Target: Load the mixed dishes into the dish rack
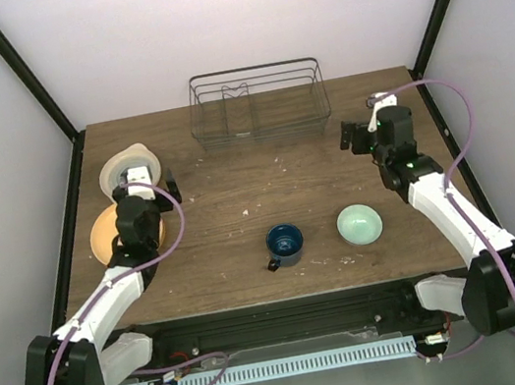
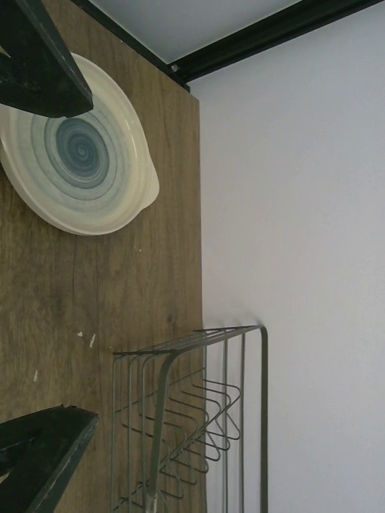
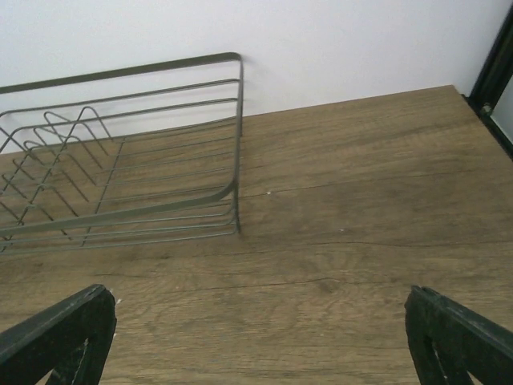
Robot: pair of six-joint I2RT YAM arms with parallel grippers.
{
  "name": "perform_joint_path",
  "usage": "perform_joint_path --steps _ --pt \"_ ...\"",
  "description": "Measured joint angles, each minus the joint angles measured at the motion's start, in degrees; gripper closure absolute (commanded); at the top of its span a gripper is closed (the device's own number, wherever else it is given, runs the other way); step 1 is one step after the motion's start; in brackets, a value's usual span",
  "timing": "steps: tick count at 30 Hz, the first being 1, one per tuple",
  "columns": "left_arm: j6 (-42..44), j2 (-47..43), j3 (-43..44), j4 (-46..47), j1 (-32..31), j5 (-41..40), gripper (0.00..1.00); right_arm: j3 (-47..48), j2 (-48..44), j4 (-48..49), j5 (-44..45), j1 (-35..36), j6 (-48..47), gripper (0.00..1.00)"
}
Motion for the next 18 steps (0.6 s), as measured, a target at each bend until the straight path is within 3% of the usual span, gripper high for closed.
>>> perform_joint_path --steps 9,18 --pt "-1.8 -5.7 0.0 -2.0 -0.1 0.3 0.0 16.6 11.9 -9.3 3.6 11.5 1.3 0.0" --pt "0.3 -7.3 3.7 -13.5 -0.2 4.1 0.0 53.1 38.3 -21.3 3.4 16.4 2.4 0.0"
